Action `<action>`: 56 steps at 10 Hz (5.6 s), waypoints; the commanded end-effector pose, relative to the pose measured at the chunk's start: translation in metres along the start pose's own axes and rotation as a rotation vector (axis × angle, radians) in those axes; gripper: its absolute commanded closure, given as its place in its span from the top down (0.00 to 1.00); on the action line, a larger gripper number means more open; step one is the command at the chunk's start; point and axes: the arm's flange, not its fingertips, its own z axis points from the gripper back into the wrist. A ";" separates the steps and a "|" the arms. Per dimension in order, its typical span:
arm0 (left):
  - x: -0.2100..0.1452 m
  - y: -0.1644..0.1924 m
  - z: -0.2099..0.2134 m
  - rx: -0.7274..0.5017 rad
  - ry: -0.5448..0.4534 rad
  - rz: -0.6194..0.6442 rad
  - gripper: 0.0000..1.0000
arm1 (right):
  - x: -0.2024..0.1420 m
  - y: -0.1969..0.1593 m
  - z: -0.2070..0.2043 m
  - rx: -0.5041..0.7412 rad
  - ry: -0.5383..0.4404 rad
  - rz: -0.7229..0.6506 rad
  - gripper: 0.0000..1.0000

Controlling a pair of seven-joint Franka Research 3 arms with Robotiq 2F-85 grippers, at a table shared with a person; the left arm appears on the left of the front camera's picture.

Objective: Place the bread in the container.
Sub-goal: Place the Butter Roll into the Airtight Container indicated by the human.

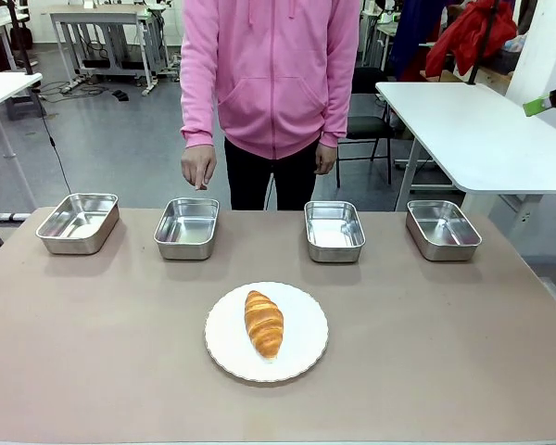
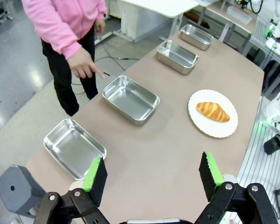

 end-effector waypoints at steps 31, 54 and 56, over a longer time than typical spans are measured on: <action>0.106 -0.265 -0.346 0.434 0.541 0.638 1.00 | 0.001 0.001 0.000 0.003 -0.009 0.003 1.00; -0.009 -0.285 -0.513 0.512 0.718 1.042 1.00 | 0.001 0.001 0.000 0.003 -0.009 0.003 1.00; -0.018 -0.278 -0.526 0.520 0.759 1.036 1.00 | 0.001 0.001 0.000 0.003 -0.009 0.003 1.00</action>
